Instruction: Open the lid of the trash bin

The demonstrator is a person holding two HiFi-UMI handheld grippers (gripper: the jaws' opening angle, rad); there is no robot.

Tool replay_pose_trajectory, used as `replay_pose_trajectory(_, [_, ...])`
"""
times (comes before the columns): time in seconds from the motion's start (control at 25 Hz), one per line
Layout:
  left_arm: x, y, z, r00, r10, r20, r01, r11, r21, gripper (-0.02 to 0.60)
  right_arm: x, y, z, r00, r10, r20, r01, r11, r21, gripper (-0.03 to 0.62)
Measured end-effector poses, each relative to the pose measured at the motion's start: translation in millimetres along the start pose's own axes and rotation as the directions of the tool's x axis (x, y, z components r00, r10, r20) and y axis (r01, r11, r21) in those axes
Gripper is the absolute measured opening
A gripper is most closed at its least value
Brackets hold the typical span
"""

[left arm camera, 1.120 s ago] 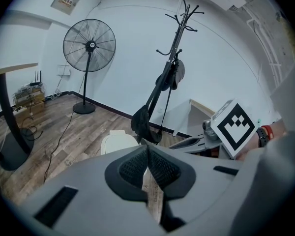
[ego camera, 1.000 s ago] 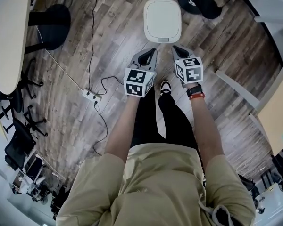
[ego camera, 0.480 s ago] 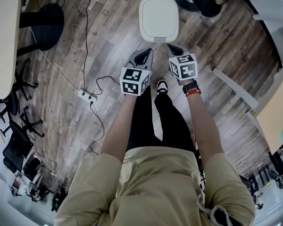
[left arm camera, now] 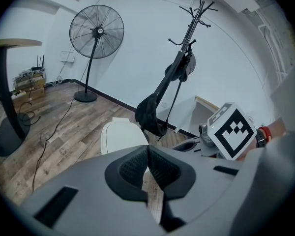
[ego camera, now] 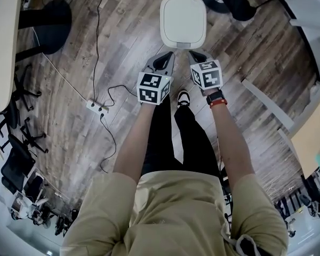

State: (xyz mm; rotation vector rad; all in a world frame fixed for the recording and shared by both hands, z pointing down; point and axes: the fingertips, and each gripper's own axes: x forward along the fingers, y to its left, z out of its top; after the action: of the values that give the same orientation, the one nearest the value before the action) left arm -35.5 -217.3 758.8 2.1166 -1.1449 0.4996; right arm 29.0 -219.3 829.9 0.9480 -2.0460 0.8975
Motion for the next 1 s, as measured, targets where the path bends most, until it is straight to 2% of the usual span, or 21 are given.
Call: replay_pose_trajectory(1.0, [41.3,30.8,-23.7,1.000,-0.020,-0.017,0.020,0.999,-0.028,0.023,66.1,-21.5,-15.9,0.999,0.005,-0.050,-0.005,1.000,0.005,0.017])
